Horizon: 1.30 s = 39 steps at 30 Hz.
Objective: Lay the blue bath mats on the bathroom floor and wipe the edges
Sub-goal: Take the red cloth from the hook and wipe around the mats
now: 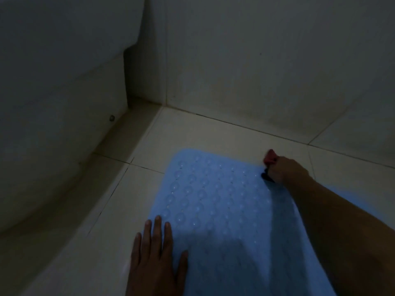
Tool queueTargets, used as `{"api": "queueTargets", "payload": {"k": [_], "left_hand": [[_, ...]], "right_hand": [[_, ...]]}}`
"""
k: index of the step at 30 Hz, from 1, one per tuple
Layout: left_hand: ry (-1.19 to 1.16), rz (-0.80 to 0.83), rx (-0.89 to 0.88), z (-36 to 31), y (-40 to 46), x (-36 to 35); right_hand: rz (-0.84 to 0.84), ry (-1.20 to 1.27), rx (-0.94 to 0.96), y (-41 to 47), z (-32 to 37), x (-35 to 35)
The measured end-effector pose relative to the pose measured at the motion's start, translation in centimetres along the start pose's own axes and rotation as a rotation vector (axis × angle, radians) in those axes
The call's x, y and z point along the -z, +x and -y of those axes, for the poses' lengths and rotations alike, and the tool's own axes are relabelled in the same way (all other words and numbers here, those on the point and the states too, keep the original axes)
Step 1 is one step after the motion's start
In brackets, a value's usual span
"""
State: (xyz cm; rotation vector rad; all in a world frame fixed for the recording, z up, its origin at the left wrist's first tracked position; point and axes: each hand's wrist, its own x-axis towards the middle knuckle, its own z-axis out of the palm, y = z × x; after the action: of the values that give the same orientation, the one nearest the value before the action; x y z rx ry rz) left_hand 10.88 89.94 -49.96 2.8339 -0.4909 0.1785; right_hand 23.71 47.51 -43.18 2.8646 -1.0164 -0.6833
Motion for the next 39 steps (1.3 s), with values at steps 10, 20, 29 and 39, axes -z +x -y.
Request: {"api": "queueTargets", "payload": {"k": [10, 20, 29, 39], "left_hand": [[0.013, 0.103, 0.007, -0.3, 0.2, 0.9], [0.040, 0.234, 0.038, -0.8, -0.5, 1.7], [-0.011, 0.188, -0.017, -0.7, -1.2, 2.3], [-0.034, 0.232, 0.081, -0.9, -0.1, 2.6]], "right_hand": [[-0.265, 0.242, 0.521, -5.8, 14.7, -1.0], [-0.178, 0.262, 0.208, -2.5, -1.6, -1.3], [-0.195, 0.292, 0.278, -4.0, -2.0, -2.2], [-0.086, 0.106, 0.339, -2.6, -3.3, -3.3]]}}
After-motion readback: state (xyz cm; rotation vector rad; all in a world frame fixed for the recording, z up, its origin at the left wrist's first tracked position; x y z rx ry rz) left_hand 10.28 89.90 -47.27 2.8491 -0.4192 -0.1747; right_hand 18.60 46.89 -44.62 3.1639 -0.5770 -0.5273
